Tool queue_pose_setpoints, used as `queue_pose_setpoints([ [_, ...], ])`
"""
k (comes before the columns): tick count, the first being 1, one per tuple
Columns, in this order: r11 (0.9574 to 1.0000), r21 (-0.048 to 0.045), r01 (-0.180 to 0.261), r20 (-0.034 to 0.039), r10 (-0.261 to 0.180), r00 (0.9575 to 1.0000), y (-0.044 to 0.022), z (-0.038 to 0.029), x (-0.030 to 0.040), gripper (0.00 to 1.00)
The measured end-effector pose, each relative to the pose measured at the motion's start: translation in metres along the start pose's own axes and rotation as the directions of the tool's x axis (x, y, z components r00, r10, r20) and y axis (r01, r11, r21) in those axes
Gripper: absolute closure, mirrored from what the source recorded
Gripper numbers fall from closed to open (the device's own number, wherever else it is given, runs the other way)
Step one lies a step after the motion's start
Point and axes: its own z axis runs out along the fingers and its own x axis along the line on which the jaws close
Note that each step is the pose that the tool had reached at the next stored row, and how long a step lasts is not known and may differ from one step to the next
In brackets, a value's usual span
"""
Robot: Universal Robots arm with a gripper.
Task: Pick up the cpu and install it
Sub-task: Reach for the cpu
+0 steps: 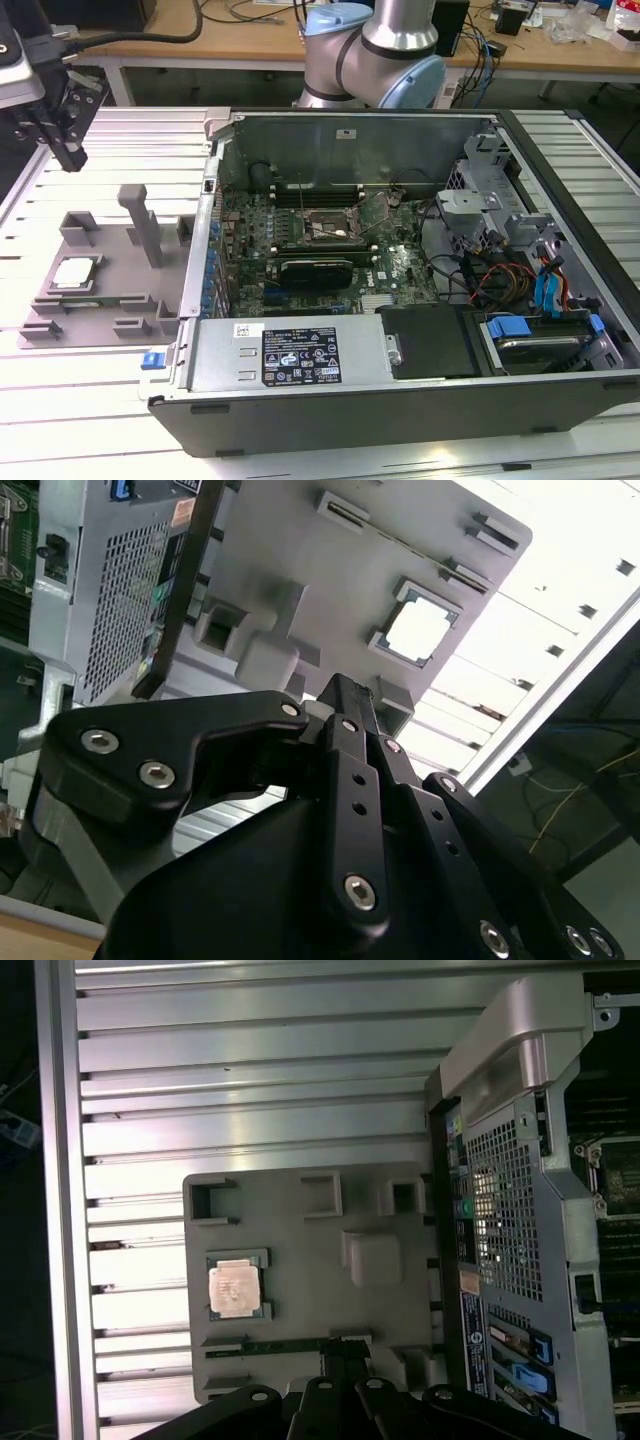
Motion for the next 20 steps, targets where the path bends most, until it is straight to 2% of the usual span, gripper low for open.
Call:
queue_pose_setpoints([
  [11, 1.0, 0.0, 0.0, 0.0, 0.0, 1.0, -0.0017, 0.0047, 0.0203, 0.89],
  [14, 1.0, 0.0, 0.0, -0.0001, 0.0, 1.0, -0.0025, 0.0069, 0.0287, 0.89],
  [18, 1.0, 0.0, 0.0, -0.0001, 0.0, 1.0, -0.0032, 0.013, 0.0344, 0.89],
  [20, 1.0, 0.0, 0.0, -0.0001, 0.0, 1.0, -0.0036, 0.0189, 0.0361, 0.89],
])
